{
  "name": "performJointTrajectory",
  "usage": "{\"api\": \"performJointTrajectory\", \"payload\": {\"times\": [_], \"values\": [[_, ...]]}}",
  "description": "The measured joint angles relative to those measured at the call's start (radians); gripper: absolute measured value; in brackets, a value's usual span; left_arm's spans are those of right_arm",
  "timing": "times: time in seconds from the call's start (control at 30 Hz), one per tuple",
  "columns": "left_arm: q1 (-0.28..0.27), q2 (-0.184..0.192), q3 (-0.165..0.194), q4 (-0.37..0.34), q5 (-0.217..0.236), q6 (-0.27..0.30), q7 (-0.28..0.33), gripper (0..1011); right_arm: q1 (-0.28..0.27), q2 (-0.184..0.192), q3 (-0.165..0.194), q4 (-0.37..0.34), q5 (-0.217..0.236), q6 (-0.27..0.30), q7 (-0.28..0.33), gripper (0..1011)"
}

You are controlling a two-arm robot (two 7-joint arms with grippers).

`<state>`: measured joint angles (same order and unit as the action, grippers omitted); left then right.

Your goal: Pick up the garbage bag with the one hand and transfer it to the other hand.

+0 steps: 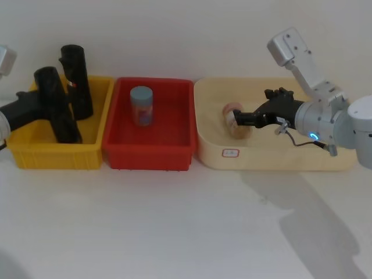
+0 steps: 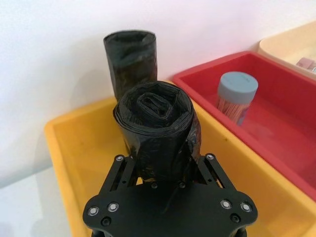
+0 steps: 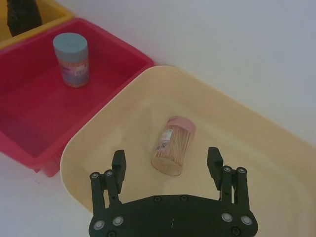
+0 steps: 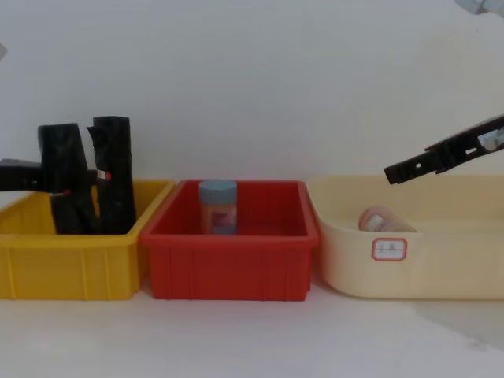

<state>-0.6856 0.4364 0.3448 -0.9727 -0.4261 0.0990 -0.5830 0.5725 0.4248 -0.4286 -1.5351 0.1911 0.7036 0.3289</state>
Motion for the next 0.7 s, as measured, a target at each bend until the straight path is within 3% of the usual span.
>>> {"api": "performJointTrajectory", "payload": {"times": [0.37, 0.7], "values": [[-0.121, -0.023, 0.028, 0.102, -0.005, -0.057, -0.124, 396, 0.001, 0.001, -0.001, 0.001, 0.000, 0.000, 0.002, 1000], [-0.247, -0.014, 0.070, 0.140, -0.007, -0.044, -0.271, 396, 0.001, 0.001, -0.002, 0.002, 0.000, 0.000, 0.004, 1000]]}}
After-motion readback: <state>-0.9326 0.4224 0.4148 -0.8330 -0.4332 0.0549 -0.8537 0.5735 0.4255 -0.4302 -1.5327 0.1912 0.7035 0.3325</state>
